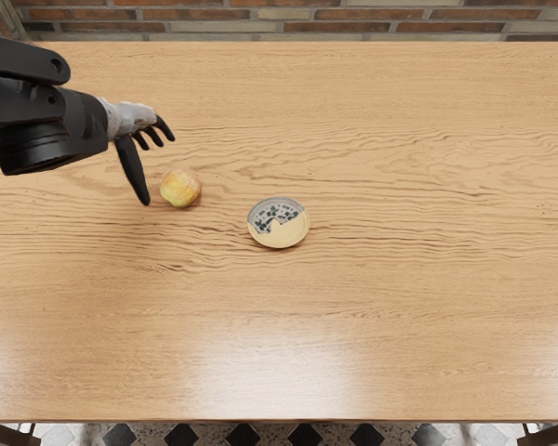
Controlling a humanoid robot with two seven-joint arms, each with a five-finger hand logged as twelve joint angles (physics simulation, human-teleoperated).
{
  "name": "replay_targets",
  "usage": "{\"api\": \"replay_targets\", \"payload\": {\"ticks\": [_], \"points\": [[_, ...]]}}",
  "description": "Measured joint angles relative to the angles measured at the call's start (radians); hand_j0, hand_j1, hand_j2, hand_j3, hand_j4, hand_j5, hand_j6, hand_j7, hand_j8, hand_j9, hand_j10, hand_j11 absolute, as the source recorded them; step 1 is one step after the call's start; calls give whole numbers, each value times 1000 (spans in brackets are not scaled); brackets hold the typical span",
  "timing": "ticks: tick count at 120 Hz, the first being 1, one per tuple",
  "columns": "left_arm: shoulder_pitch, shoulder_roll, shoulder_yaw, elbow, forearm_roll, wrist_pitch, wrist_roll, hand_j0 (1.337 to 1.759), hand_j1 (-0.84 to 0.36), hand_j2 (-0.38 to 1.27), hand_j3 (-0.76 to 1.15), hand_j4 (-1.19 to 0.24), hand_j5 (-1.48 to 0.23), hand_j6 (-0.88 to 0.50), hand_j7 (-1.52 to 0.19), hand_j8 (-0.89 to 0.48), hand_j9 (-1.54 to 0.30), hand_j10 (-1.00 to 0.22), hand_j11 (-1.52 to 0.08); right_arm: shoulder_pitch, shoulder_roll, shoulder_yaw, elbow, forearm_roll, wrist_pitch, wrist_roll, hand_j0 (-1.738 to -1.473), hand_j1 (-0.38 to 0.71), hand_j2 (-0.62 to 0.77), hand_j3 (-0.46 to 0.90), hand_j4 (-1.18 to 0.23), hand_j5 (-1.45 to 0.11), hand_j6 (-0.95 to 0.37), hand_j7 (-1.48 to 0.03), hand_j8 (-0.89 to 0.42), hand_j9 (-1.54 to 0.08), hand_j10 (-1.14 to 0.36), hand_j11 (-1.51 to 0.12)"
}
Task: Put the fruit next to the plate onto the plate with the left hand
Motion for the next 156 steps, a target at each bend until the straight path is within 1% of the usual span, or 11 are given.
{"api": "replay_targets", "payload": {"ticks": [12,32,49,60,65,68,84,93,107,126,156], "points": [[0,-74,15,-16,1,104,53,1658,56,49,0,-245,-318,-246,-318,-245,-318,-245,-318,0,0,0,0,0,0,0,-1658,-305,-7,0,-37,-47,-37,-47,-37,-47,-37,-47],[16,-164,32,-21,0,205,103,1658,56,49,0,-245,-318,-246,-318,-246,-318,-245,-318,0,0,0,0,0,0,0,-1658,-305,-7,0,-37,-47,-37,-47,-37,-47,-37,-47],[36,-241,52,6,-5,242,169,1658,56,50,0,-245,-318,-246,-318,-246,-318,-245,-318,0,0,0,0,0,0,0,-1658,-305,-7,0,-37,-47,-37,-47,-37,-47,-37,-47],[52,-293,64,36,-8,250,191,1658,56,50,0,-245,-318,-246,-318,-246,-318,-245,-318,0,0,0,0,0,0,0,-1658,-305,-7,0,-37,-47,-37,-47,-37,-47,-37,-47],[66,-356,78,62,-9,252,196,1658,56,50,0,-245,-318,-246,-318,-246,-318,-245,-318,0,0,0,0,0,0,0,-1658,-305,-7,0,-37,-47,-37,-47,-37,-47,-37,-47],[77,-370,88,81,-9,252,198,1658,56,50,0,-245,-318,-246,-318,-246,-318,-245,-318,0,0,0,0,0,0,0,-1658,-305,-7,0,-37,-47,-37,-47,-37,-47,-37,-47],[100,-373,115,168,-11,255,204,1658,56,50,0,-246,-318,-246,-318,-246,-318,-245,-318,0,0,0,0,0,0,0,-1658,-305,-7,0,-37,-47,-37,-47,-37,-47,-37,-47],[127,-373,120,216,-11,254,206,1658,56,50,0,-246,-318,-246,-318,-246,-318,-245,-318,0,0,0,0,0,0,0,-1658,-305,-7,0,-37,-47,-37,-47,-37,-47,-37,-47],[146,-373,122,271,-11,253,206,1658,56,50,0,-246,-318,-246,-318,-246,-318,-245,-318,0,0,0,0,0,0,0,-1658,-305,-7,0,-37,-47,-37,-47,-37,-47,-37,-47],[169,-373,116,296,-10,251,205,1658,56,50,0,-246,-318,-246,-318,-246,-318,-246,-318,0,0,0,0,0,0,0,-1658,-305,-7,0,-37,-47,-37,-47,-37,-47,-37,-47],[189,-373,97,296,-10,241,204,1658,56,50,0,-246,-318,-246,-318,-246,-318,-246,-318,0,0,0,0,0,0,0,-1658,-305,-7,0,-37,-47,-37,-47,-37,-47,-37,-47]]}}
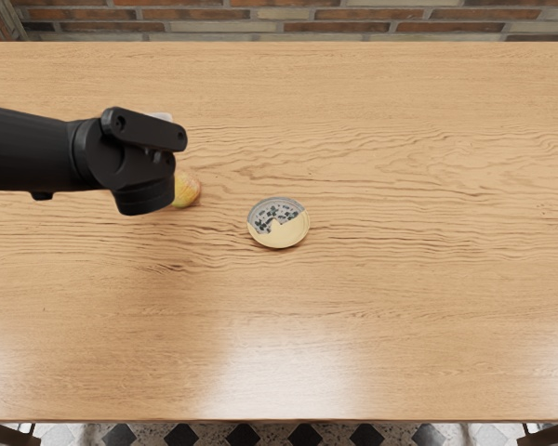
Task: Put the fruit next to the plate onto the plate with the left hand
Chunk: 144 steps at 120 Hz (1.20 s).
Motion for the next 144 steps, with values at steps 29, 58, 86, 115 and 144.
{"api": "replay_targets", "payload": {"ticks": [29,58,86,115,144], "points": [[17,0,-32,-4,1,-54,-106,1658,56,50,0,-246,-318,-246,-318,-246,-318,-246,-318,0,0,0,0,0,0,0,-1658,-305,-7,0,-37,-47,-37,-47,-37,-47,-37,-47],[49,0,-33,5,1,-92,-132,1658,56,50,0,-247,-317,-247,-317,-237,-318,-246,-318,0,0,0,0,0,0,0,-1658,-305,-7,0,-37,-47,-37,-47,-37,-47,-37,-47],[69,0,-28,39,-1,-96,-135,1658,55,50,0,-248,-319,-248,-319,-234,-320,-247,-320,0,0,0,0,0,0,0,-1658,-305,-7,0,-37,-47,-37,-47,-37,-47,-37,-47],[81,0,-25,54,-28,-96,-134,1658,-44,67,0,-331,-425,-323,-425,-294,-427,-330,-427,0,0,0,0,0,0,0,-1658,-305,-7,0,-37,-47,-37,-47,-37,-47,-37,-47],[101,0,-25,57,-32,-91,-131,1655,-253,165,0,-553,-599,-406,-629,-397,-666,-515,-664,0,0,0,0,0,0,0,-1658,-305,-7,0,-37,-47,-37,-47,-37,-47,-37,-47]]}}
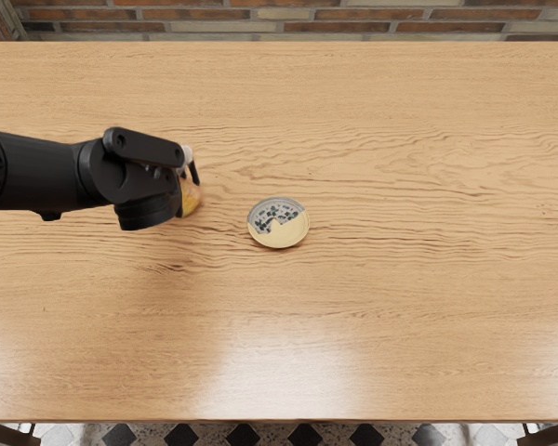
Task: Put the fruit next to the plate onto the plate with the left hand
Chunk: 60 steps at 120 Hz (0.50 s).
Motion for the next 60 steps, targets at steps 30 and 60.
{"api": "replay_targets", "payload": {"ticks": [30,60], "points": [[23,0,0,18,-4,1,-1,1655,-223,349,0,-628,-660,-460,-702,-462,-751,-577,-749,0,0,0,0,0,0,0,-1658,-305,-7,0,-37,-47,-37,-47,-37,-47,-37,-47],[1,0,-1,9,-14,-17,0,1655,-245,417,0,-613,-799,-398,-809,-435,-832,-626,-832,0,0,0,0,0,0,0,-1658,-305,-7,0,-37,-47,-37,-47,-37,-47,-37,-47]]}}
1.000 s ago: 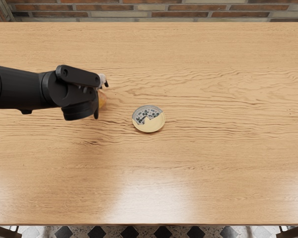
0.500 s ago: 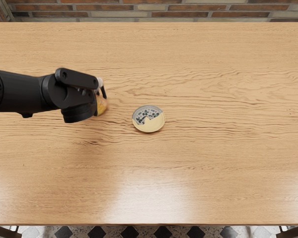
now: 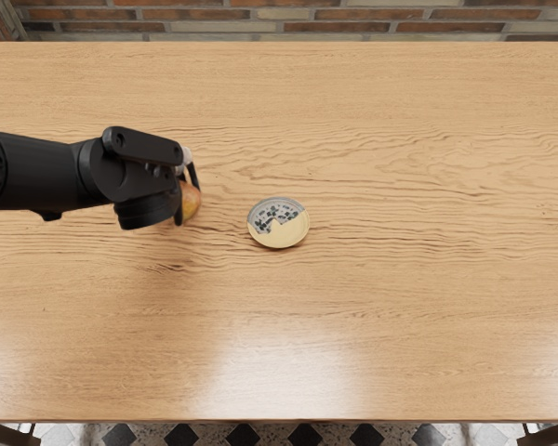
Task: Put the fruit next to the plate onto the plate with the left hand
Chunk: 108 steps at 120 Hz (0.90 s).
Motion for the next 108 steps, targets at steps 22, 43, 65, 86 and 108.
{"api": "replay_targets", "payload": {"ticks": [22,43,65,86,108], "points": [[-71,0,-3,-40,-3,-2,0,1656,-252,429,0,-602,-825,-392,-817,-435,-831,-624,-831,0,0,0,0,0,0,0,-1658,-305,-7,0,-37,-47,-37,-47,-37,-47,-37,-47],[-133,0,-16,-100,-2,-1,1,1656,-244,424,0,-606,-836,-395,-816,-441,-831,-624,-832,0,0,1,0,0,0,0,-1658,-305,-7,0,-37,-47,-37,-47,-37,-47,-37,-47],[-200,0,-51,-197,-3,14,1,1656,-242,424,0,-605,-844,-395,-817,-442,-832,-625,-833,0,0,1,0,0,0,0,-1658,-305,-7,0,-37,-47,-37,-47,-37,-47,-37,-47],[-244,0,-85,-267,-3,32,5,1656,-233,403,0,-602,-859,-397,-825,-446,-835,-627,-836,0,0,0,0,0,0,0,-1658,-305,-7,0,-37,-47,-37,-47,-37,-47,-37,-47],[-280,0,-121,-311,-3,42,9,1657,-243,409,0,-595,-861,-388,-830,-439,-838,-630,-839,0,0,0,0,0,0,0,-1658,-305,-7,0,-37,-47,-37,-47,-37,-47,-37,-47]]}}
